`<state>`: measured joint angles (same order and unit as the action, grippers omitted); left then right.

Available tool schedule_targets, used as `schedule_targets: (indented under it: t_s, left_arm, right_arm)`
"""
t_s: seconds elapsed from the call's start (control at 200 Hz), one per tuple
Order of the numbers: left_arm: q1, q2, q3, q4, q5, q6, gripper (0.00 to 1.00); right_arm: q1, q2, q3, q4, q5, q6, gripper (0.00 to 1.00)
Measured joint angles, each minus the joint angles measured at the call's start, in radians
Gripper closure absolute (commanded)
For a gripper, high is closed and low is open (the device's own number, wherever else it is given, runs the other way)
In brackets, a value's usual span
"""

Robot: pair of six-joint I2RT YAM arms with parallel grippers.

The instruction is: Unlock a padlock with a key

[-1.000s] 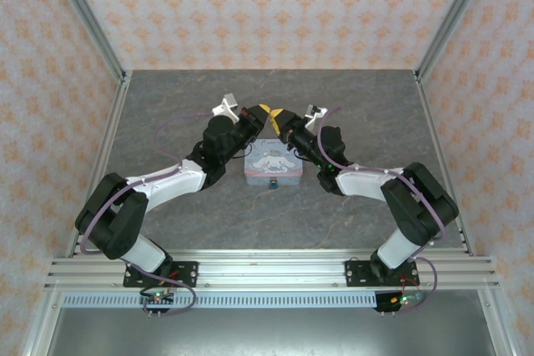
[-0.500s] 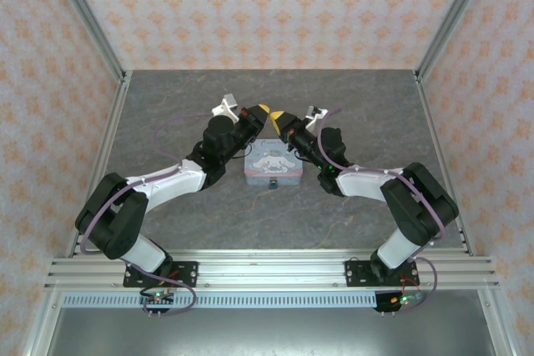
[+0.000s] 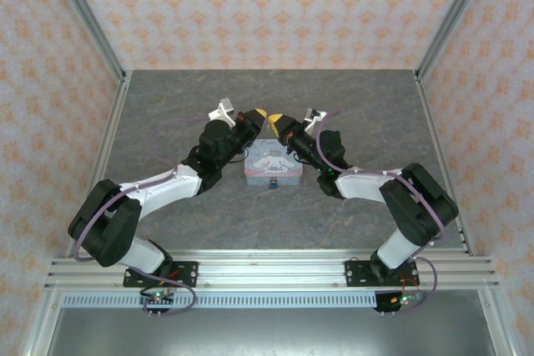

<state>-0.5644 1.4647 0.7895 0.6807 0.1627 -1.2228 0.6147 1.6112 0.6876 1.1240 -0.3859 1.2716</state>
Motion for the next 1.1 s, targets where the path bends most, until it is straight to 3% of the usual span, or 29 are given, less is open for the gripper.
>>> schedule_targets:
  t_s: [0.08, 0.145, 0.185, 0.26, 0.44, 0.621, 0.736, 0.981, 1.101]
  left_arm:
    - [-0.002, -0.016, 0.001, -0.034, -0.005, 0.007, 0.71]
    - [-0.006, -0.044, 0.001, -0.089, -0.022, 0.018, 0.42]
    - [-0.005, -0.067, 0.001, -0.127, -0.035, 0.020, 0.31]
    - [-0.004, -0.126, 0.002, -0.210, -0.061, 0.032, 0.17]
    - [0.001, -0.251, 0.036, -0.446, -0.101, 0.097, 0.00]
    - [-0.006, -0.260, 0.133, -0.735, -0.120, 0.175, 0.00]
    - [-0.019, -0.246, 0.145, -0.848, -0.099, 0.204, 0.06]
    - [-0.032, -0.198, 0.064, -0.768, -0.019, 0.140, 0.27]
    - [-0.038, -0.161, 0.063, -0.681, -0.008, 0.106, 0.32]
  right_arm:
    - [0.000, 0.000, -0.004, 0.005, 0.001, 0.000, 1.00]
    - [0.000, 0.000, -0.015, 0.007, 0.005, 0.000, 1.00]
    - [-0.002, 0.000, -0.024, 0.006, 0.007, 0.000, 1.00]
    - [-0.002, 0.000, -0.046, 0.006, 0.011, 0.000, 1.00]
    - [-0.004, -0.021, -0.089, -0.021, 0.012, -0.008, 1.00]
    - [-0.018, -0.096, -0.136, -0.066, 0.006, -0.027, 1.00]
    - [-0.023, -0.148, -0.164, -0.096, -0.005, -0.039, 1.00]
    - [-0.023, -0.227, -0.181, -0.160, -0.019, -0.064, 1.00]
    - [-0.023, -0.227, -0.181, -0.177, -0.034, -0.064, 1.00]
